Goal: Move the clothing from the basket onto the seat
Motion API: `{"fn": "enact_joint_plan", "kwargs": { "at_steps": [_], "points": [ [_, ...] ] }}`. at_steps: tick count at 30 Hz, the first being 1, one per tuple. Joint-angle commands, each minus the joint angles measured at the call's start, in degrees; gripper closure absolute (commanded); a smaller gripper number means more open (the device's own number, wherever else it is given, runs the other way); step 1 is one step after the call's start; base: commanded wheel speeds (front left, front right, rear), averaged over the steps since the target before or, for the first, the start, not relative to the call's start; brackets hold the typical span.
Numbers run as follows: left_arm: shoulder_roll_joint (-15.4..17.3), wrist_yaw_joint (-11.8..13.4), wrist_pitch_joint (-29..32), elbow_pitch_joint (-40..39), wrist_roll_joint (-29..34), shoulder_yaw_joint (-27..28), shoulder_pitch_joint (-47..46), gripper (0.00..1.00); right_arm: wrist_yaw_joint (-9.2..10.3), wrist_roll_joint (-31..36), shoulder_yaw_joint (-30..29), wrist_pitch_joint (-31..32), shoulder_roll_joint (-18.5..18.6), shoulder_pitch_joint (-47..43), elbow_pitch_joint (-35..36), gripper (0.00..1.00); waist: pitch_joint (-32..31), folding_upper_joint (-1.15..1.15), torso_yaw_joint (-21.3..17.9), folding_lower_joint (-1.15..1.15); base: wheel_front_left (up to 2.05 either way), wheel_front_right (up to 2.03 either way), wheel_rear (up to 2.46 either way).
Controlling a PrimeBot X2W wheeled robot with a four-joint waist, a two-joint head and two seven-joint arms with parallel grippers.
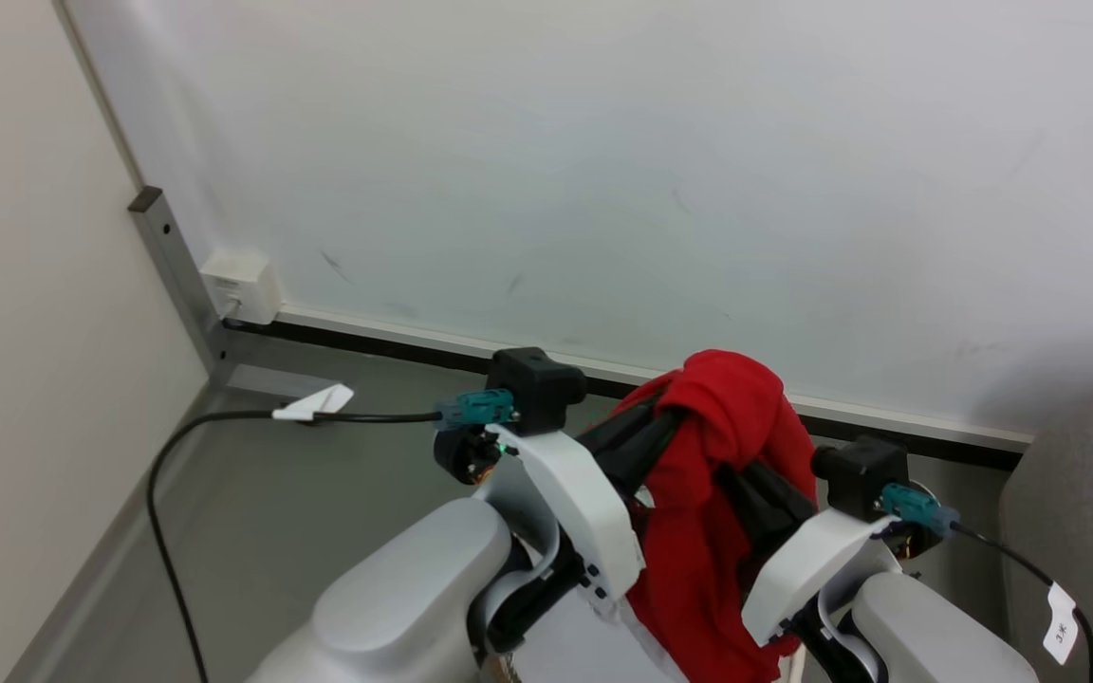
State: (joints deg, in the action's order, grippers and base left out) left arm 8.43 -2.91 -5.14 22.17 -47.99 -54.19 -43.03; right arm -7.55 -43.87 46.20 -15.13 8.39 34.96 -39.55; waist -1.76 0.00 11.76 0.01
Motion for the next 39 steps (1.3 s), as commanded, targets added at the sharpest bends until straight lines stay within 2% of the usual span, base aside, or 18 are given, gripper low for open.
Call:
{"fn": "enact_joint_plan", "kwargs": {
  "at_steps": [1,11,15,19,20,21,27,39],
  "points": [
    [0.70,0.31,-0.68,0.78,-0.50,0.31,0.63,1.00,0.12,0.35,-0.15,-0.02,0.39,-1.17,0.92,1.00,0.00,0.00,-0.57,-0.01,0.00,0.00,0.00],
    [2.38,1.12,-2.19,5.46,-1.24,1.71,1.34,1.00,0.12,3.04,-2.54,-0.02,5.00,-6.45,12.72,1.00,0.48,0.00,-4.62,-0.01,0.00,0.00,0.00],
    [3.23,1.40,-3.15,6.52,-1.52,2.46,1.94,1.00,0.12,5.30,-6.16,-0.02,7.04,-8.47,19.14,1.00,0.99,0.00,-6.68,-0.01,0.00,0.00,0.00],
    [4.14,1.90,-3.91,7.21,-1.72,2.99,2.50,1.00,0.13,7.08,-9.73,-0.03,7.40,-9.67,22.34,1.00,1.31,0.00,-8.24,-0.01,0.00,0.00,0.00],
    [4.50,2.18,-4.15,7.52,-1.75,3.19,2.56,0.62,0.13,7.58,-10.95,-0.03,7.23,-9.90,23.10,1.00,1.40,0.00,-8.76,-0.01,0.00,0.00,0.00],
    [4.81,2.40,-4.32,7.85,-1.84,3.43,2.68,0.00,0.13,7.96,-12.11,-0.04,7.08,-10.18,23.78,1.00,1.50,0.00,-9.27,-0.01,0.00,0.00,0.00],
    [4.78,3.12,-5.40,8.71,-1.34,3.24,3.60,0.00,0.12,9.78,-17.62,-0.03,5.64,-11.26,26.28,1.00,1.80,0.00,-12.21,-0.01,0.00,0.00,0.00],
    [5.93,3.56,-7.68,7.70,-0.69,3.66,5.12,0.00,0.12,11.69,-23.80,-0.02,9.11,-11.93,30.16,1.00,3.33,0.00,-19.88,-0.01,0.00,0.00,0.00]
  ]
}}
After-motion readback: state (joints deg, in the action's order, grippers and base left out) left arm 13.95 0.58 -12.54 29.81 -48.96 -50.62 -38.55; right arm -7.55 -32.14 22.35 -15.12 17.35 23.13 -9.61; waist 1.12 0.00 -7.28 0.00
